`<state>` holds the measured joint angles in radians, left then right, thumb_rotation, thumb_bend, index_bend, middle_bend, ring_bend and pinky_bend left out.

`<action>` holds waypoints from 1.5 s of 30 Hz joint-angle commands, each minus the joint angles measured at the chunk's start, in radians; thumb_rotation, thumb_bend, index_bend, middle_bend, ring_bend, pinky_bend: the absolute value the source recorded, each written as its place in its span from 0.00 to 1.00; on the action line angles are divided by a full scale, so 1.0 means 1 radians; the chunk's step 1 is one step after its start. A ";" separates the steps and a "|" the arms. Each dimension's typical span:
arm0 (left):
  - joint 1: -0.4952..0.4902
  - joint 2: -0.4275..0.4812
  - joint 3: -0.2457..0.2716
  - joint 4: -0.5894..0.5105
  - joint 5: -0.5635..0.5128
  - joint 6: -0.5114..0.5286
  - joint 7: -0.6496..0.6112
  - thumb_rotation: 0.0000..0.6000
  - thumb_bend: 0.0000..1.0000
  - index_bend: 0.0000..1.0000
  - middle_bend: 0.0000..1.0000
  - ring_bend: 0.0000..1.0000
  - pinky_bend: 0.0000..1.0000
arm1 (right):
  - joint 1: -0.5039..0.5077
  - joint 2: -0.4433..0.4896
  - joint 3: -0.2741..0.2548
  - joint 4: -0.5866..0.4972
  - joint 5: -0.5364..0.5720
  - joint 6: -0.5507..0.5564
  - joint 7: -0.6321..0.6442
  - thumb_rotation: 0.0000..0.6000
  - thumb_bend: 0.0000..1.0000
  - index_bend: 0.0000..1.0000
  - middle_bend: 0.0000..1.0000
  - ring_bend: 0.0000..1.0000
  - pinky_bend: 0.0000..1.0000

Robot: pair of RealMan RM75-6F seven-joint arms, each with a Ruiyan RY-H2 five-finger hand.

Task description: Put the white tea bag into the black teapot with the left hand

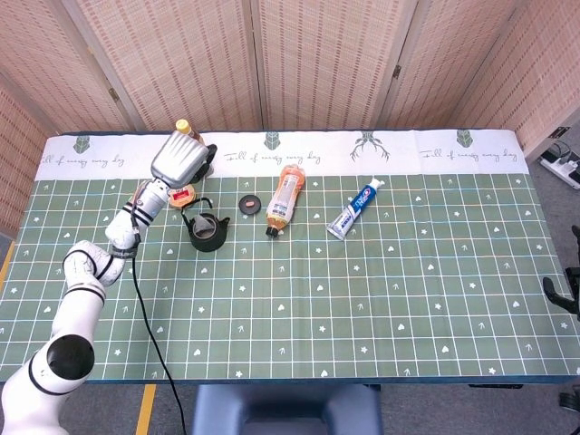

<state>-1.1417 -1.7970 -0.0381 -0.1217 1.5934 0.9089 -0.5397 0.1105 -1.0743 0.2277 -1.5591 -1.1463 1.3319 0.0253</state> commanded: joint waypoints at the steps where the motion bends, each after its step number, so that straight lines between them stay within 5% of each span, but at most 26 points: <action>1: 0.001 0.000 0.004 0.000 -0.003 -0.008 0.001 1.00 0.47 0.66 1.00 1.00 1.00 | 0.002 0.000 0.000 0.001 0.002 -0.003 -0.002 1.00 0.36 0.00 0.00 0.00 0.00; 7: 0.043 0.006 0.032 -0.022 0.010 0.018 -0.018 1.00 0.47 0.65 1.00 1.00 1.00 | 0.003 -0.003 0.000 0.002 0.008 -0.002 -0.007 1.00 0.37 0.00 0.00 0.00 0.00; 19: 0.191 0.070 0.063 -0.178 0.032 0.323 0.006 1.00 0.47 0.50 1.00 1.00 1.00 | -0.010 -0.002 -0.029 -0.033 -0.068 0.048 -0.018 1.00 0.37 0.00 0.00 0.00 0.00; 32: 0.400 0.308 0.068 -0.639 0.032 0.570 0.245 1.00 0.47 0.43 1.00 1.00 1.00 | -0.025 0.001 -0.058 -0.052 -0.142 0.088 -0.012 1.00 0.36 0.00 0.00 0.00 0.00; 39: 0.457 0.505 0.124 -1.042 0.023 0.476 0.277 1.00 0.44 0.26 1.00 1.00 1.00 | -0.016 -0.003 -0.068 -0.048 -0.161 0.075 -0.017 1.00 0.36 0.00 0.00 0.00 0.00; 45: 0.391 0.656 0.165 -1.280 -0.040 0.175 0.160 1.00 0.37 0.00 1.00 1.00 1.00 | -0.020 -0.003 -0.076 -0.055 -0.185 0.092 -0.016 1.00 0.36 0.00 0.00 0.00 0.00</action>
<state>-0.7221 -1.2626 0.0896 -1.2607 1.5943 1.2689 -0.3156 0.0917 -1.0770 0.1526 -1.6131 -1.3299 1.4222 0.0086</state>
